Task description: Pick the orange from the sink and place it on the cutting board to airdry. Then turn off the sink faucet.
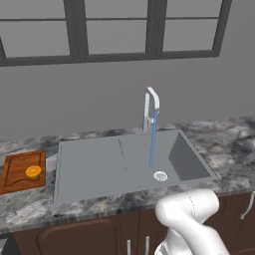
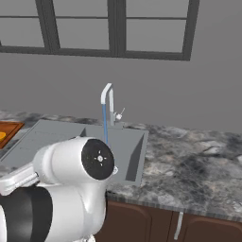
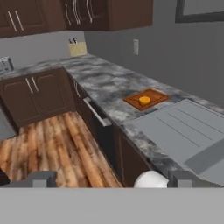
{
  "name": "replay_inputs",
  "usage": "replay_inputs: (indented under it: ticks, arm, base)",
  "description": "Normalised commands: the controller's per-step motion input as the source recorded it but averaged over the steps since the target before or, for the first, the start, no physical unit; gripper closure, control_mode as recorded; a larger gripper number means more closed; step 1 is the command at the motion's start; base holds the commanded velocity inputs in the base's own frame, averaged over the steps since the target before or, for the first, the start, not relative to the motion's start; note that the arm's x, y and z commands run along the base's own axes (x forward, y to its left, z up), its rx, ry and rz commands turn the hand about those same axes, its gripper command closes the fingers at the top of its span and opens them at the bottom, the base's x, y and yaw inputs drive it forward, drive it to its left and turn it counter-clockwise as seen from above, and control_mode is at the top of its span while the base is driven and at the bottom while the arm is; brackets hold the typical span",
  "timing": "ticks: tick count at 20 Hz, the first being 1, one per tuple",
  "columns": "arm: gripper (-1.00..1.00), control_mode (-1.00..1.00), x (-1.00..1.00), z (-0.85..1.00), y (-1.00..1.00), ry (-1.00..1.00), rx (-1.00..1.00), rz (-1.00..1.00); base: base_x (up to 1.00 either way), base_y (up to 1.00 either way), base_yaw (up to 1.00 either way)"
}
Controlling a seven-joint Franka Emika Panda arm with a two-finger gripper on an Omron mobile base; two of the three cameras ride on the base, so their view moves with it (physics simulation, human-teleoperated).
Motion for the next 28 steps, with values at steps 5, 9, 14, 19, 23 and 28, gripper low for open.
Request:
replay_inputs:
  ticks: [5, 9, 14, 19, 23, 28]
  arm:
    - [-1.0, -1.0, 0.21, 0.0, -0.02, -0.1, 0.01, 0.01]
    - [-1.0, -1.0, -0.13, 0.0, -0.01, -0.03, 0.05, 0.0]
    - [-1.0, -1.0, 0.3, 0.0, -0.15, 0.0, 0.12, -0.02]
    - [-1.0, -1.0, 0.41, -0.04, -0.1, 0.01, 0.08, -0.01]
    - [-1.0, -1.0, 0.3, -0.25, 0.07, -0.04, 0.0, -0.1]
    - [-1.0, -1.0, 0.59, -0.12, -0.02, 0.0, 0.1, -0.04]
  base:
    - [0.0, 0.0, 0.0]
    - [0.0, 0.0, 0.0]
    - [0.0, 0.0, 0.0]
    - [0.0, 0.0, 0.0]
    - [0.0, 0.0, 0.0]
    - [0.0, 0.0, 0.0]
